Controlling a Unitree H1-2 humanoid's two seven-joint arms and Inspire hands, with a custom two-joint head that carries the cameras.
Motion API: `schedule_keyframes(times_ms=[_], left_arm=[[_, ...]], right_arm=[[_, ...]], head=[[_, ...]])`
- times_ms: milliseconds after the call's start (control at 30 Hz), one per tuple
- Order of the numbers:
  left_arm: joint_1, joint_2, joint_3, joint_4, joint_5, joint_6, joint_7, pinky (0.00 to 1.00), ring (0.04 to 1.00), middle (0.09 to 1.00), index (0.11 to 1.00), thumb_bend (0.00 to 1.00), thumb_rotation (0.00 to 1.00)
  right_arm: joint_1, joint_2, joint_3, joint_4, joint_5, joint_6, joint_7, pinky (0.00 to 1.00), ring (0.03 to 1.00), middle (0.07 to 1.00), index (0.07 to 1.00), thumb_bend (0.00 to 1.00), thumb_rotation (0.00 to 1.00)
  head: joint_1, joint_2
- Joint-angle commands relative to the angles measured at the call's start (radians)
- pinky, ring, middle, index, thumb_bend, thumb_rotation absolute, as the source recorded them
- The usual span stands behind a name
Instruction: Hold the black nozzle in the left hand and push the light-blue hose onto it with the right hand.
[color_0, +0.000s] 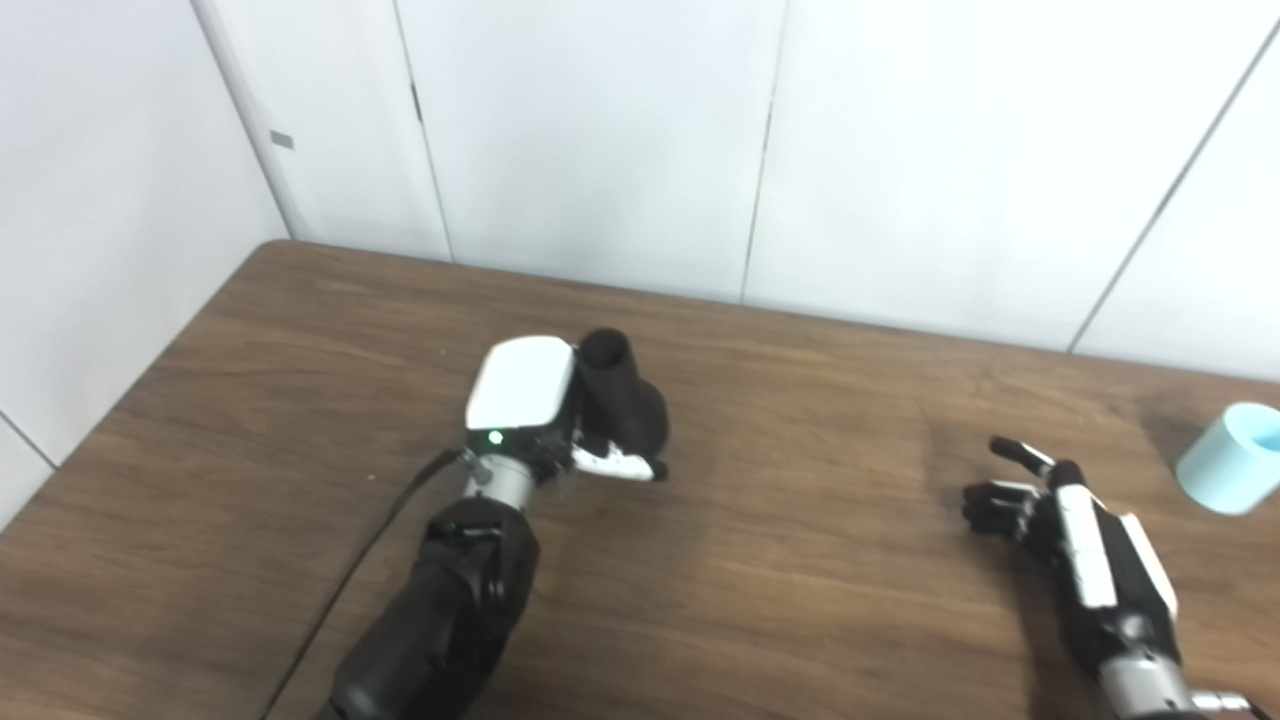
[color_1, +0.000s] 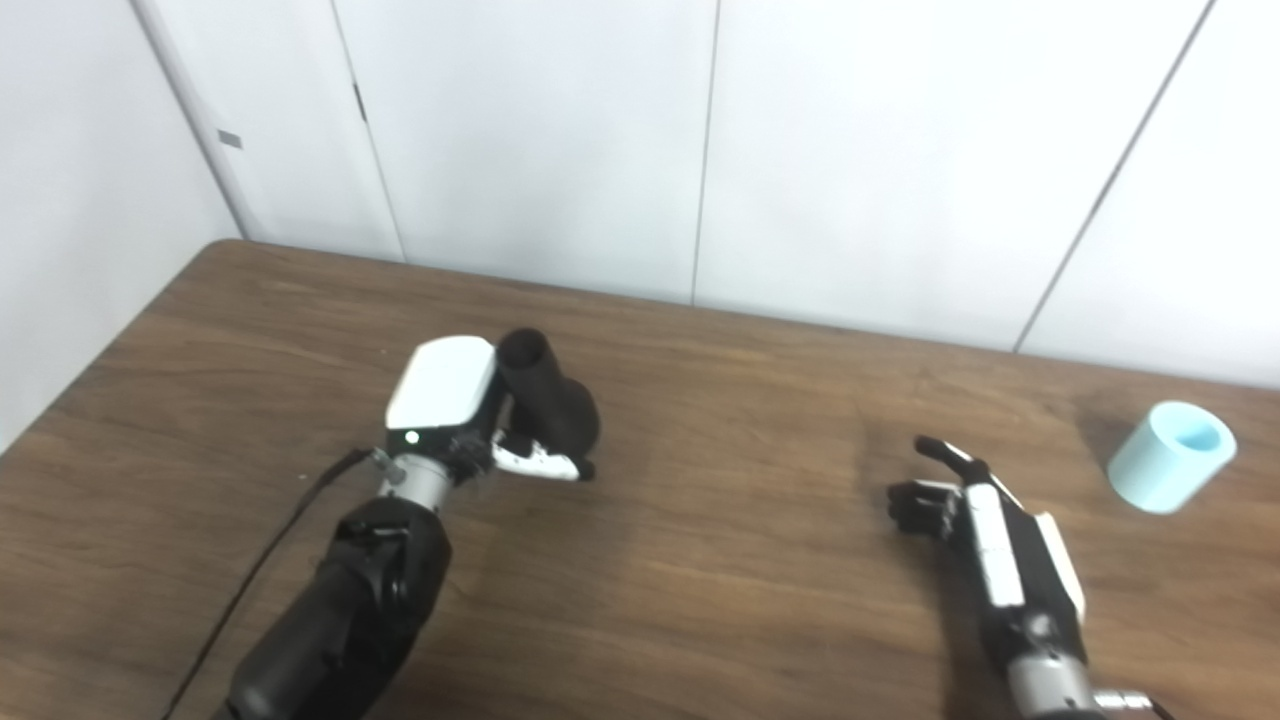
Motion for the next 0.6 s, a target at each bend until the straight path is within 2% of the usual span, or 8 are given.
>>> schedule_keyframes(times_ms=[0,200,400,567], left_arm=[[-0.014,-0.009,-0.014,-0.047,0.029,-0.040,0.014,0.71,0.609,0.517,0.460,0.52,0.00],[0.000,-0.060,-0.072,-0.047,0.072,-0.054,-0.024,0.72,0.610,0.510,0.469,0.52,0.00],[0.007,-0.073,-0.123,-0.016,0.102,-0.095,-0.040,0.65,0.601,0.521,0.466,0.52,0.00],[0.023,-0.082,-0.158,-0.007,0.130,-0.124,-0.049,0.74,0.624,0.499,0.477,0.52,0.00]], right_arm=[[0.003,0.006,0.019,-0.018,-0.010,-0.012,0.012,0.62,0.612,0.585,0.783,0.41,1.00],[0.008,0.023,0.016,-0.044,-0.017,0.012,0.001,0.63,0.625,0.584,0.780,0.43,1.00],[0.005,0.034,0.014,-0.056,-0.022,0.030,-0.004,0.64,0.642,0.587,0.787,0.44,1.00],[0.005,0.043,0.018,-0.078,-0.035,0.051,-0.010,0.64,0.653,0.599,0.794,0.44,1.00]], head=[[-0.005,0.002],[-0.043,0.017],[-0.081,0.032],[-0.124,0.045]])
